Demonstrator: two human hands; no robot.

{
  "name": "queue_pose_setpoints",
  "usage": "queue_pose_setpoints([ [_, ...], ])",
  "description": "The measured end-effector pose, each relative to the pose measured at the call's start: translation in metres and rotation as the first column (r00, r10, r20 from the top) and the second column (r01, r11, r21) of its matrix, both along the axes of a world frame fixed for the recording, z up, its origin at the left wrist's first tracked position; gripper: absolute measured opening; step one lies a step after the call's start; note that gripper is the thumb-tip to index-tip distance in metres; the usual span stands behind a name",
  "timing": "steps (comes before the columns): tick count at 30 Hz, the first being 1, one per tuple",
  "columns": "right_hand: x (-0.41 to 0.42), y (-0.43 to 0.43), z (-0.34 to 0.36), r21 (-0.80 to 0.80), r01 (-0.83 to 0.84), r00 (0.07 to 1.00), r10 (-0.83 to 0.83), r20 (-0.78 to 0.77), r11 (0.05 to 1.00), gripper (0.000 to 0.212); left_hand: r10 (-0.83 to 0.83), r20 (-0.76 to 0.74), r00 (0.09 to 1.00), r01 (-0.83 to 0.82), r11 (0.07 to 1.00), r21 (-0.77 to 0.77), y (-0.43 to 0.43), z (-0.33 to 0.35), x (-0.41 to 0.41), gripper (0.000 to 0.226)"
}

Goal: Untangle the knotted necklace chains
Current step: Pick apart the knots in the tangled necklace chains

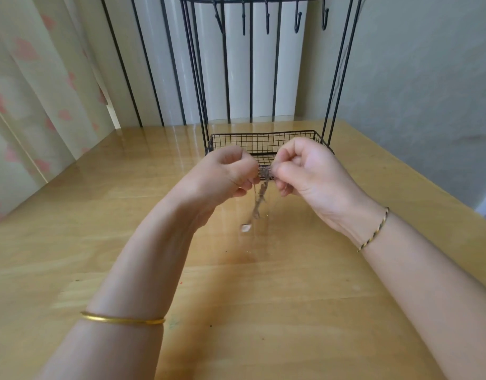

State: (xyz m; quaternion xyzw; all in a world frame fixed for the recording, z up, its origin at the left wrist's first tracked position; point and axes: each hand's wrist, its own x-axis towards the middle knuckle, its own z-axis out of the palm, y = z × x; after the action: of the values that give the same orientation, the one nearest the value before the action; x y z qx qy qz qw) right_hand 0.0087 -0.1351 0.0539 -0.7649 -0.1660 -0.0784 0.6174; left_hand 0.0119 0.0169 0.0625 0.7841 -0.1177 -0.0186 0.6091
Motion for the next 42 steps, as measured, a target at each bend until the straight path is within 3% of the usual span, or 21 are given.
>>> queue_pose_setpoints([
  [5,-0.001,0.001,0.0,-0.075,-0.068,0.994,0.061,-0.091,0.995,0.02,0.073,0.024,0.997,-0.07,0.99,-0.123,-0.003,-0.001,0.002,0.022],
  [10,-0.005,-0.001,0.005,-0.101,-0.06,0.991,0.047,-0.127,0.993,0.022,0.068,-0.044,0.997,-0.077,0.963,-0.257,-0.006,0.001,0.001,0.026],
  [16,-0.005,-0.001,0.008,0.127,-0.04,0.963,0.072,-0.259,0.991,0.023,0.041,-0.05,0.998,-0.055,0.952,-0.3,-0.003,0.004,-0.001,0.024],
  [26,-0.003,-0.012,0.009,-0.006,-0.006,0.973,0.005,-0.23,1.0,0.015,-0.005,-0.019,1.0,-0.002,0.937,-0.348,-0.003,0.003,0.0,0.023],
  [32,-0.004,-0.009,0.008,0.013,-0.001,0.97,0.004,-0.242,1.0,0.014,-0.084,-0.083,0.993,0.017,0.798,-0.602,-0.001,0.007,0.0,0.017],
  [35,-0.002,-0.013,0.009,0.009,0.06,0.97,-0.056,-0.236,0.998,0.012,-0.089,-0.068,0.994,0.03,0.794,-0.607,0.001,0.006,0.001,0.016],
  [39,0.001,-0.014,0.009,0.246,0.109,0.944,-0.022,-0.33,0.963,0.018,-0.068,-0.072,0.995,0.015,0.823,-0.568,0.0,0.005,0.001,0.012],
  [42,0.004,-0.011,0.009,0.536,0.109,0.919,0.122,-0.376,0.837,0.021,-0.032,-0.077,0.996,-0.011,0.863,-0.505,0.0,0.004,0.0,0.014],
])
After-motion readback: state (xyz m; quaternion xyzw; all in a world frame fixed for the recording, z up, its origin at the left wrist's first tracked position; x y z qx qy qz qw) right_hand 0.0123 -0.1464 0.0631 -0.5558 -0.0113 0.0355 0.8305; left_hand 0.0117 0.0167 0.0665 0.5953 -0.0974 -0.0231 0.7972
